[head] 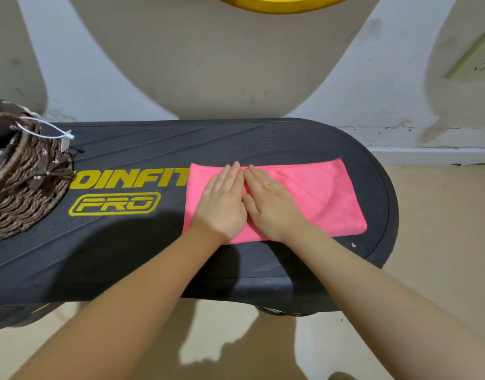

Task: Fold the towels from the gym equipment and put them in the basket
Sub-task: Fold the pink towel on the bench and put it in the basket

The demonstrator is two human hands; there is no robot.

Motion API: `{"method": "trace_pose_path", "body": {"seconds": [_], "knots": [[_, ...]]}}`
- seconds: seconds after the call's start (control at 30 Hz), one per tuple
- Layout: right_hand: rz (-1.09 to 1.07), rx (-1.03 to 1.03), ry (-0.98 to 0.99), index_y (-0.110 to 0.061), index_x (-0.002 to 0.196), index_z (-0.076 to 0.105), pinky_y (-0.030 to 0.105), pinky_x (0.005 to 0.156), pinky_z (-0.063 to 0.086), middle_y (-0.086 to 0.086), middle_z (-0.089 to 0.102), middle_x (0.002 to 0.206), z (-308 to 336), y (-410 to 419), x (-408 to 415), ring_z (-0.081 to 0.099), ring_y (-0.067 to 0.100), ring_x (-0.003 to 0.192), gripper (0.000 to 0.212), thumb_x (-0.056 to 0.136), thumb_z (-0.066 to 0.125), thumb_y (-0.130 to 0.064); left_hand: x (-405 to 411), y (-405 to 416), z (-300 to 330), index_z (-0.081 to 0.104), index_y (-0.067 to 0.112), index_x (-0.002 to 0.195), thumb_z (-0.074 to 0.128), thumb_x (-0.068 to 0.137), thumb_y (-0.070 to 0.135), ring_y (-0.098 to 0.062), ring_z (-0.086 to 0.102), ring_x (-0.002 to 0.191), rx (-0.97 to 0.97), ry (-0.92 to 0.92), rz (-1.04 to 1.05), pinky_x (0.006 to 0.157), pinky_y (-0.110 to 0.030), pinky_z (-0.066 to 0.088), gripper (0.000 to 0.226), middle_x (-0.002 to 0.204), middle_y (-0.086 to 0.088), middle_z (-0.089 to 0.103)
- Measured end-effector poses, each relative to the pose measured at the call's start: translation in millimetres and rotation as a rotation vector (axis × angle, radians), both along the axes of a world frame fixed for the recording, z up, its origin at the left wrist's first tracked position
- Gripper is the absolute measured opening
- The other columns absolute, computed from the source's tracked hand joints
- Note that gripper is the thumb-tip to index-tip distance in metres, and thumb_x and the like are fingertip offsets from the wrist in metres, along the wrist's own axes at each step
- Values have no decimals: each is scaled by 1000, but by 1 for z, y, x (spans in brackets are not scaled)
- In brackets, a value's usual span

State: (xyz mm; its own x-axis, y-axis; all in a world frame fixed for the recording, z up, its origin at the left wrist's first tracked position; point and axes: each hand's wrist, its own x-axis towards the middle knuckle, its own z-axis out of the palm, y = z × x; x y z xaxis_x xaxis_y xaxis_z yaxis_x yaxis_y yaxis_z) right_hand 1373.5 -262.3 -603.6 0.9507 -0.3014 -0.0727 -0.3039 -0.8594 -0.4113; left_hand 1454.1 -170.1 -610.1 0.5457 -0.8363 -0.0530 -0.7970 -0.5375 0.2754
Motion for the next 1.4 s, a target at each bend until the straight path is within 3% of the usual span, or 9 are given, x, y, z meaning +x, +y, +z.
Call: {"method": "trace_pose_path", "body": {"seconds": [0.1,0.2,0.53,0.67,0.77,0.9,1.03,1.23,1.4], "knots": [[-2,-175,91,-21,150,11,34,118,1,-2,6,159,-8,-8,-12,5,16,147,86,74,-10,-57,9,10,-8,-3,10,148,26,98,40,-17,-8,146,88,-12,-5,115,-27,-8,65,157,-6,-10],[-61,-225,155,-25,150,6,36,118,0,-2,0,159,-7,-27,-27,1,16,147,88,73,-8,-64,9,16,-8,-5,9,148,3,75,71,-19,-8,146,107,-34,8,117,-30,-6,96,157,-8,-10],[-430,-172,319,-22,150,-3,41,118,1,-1,-7,159,0,-95,-84,-4,19,147,59,99,16,-45,3,21,2,-3,7,148,18,56,88,-21,-8,146,99,-18,54,117,-31,-5,124,157,-10,-10],[-526,-131,336,-17,149,12,44,118,8,6,2,159,8,-96,-96,0,25,147,57,99,24,-42,2,19,6,-6,7,148,42,74,77,-21,-11,145,129,-22,58,118,-33,-5,112,157,-10,-14],[-592,-108,189,-5,134,42,43,106,29,17,32,147,18,-86,-94,26,35,135,45,96,41,-29,-3,16,10,-6,7,148,41,74,77,-23,-13,145,156,3,116,118,-34,-4,113,155,-12,-18],[-737,115,52,0,114,52,34,79,37,22,53,118,28,-81,-92,50,37,109,29,89,48,-15,-23,-1,21,-1,8,148,37,78,74,-22,-9,146,124,-2,95,118,-36,0,103,156,-10,-18],[-798,238,105,2,106,54,31,70,38,20,59,105,29,-85,-92,56,37,99,25,86,50,-13,-47,-28,24,1,12,149,35,85,67,-18,-9,146,75,-19,-94,117,-33,-4,91,157,-6,-14],[-823,448,182,-1,96,59,27,47,33,11,54,83,41,-88,-91,51,26,74,27,83,65,-23,-62,-47,12,-1,15,149,32,89,63,-16,-10,145,107,-32,-182,115,-30,-11,84,158,-3,-10],[-886,979,66,-2,91,53,17,35,38,7,53,75,57,-87,-91,44,15,56,29,80,72,-22,-61,-47,8,-5,18,149,33,87,65,-14,-15,144,116,-44,-186,115,-31,-12,86,157,-2,-14]]}}
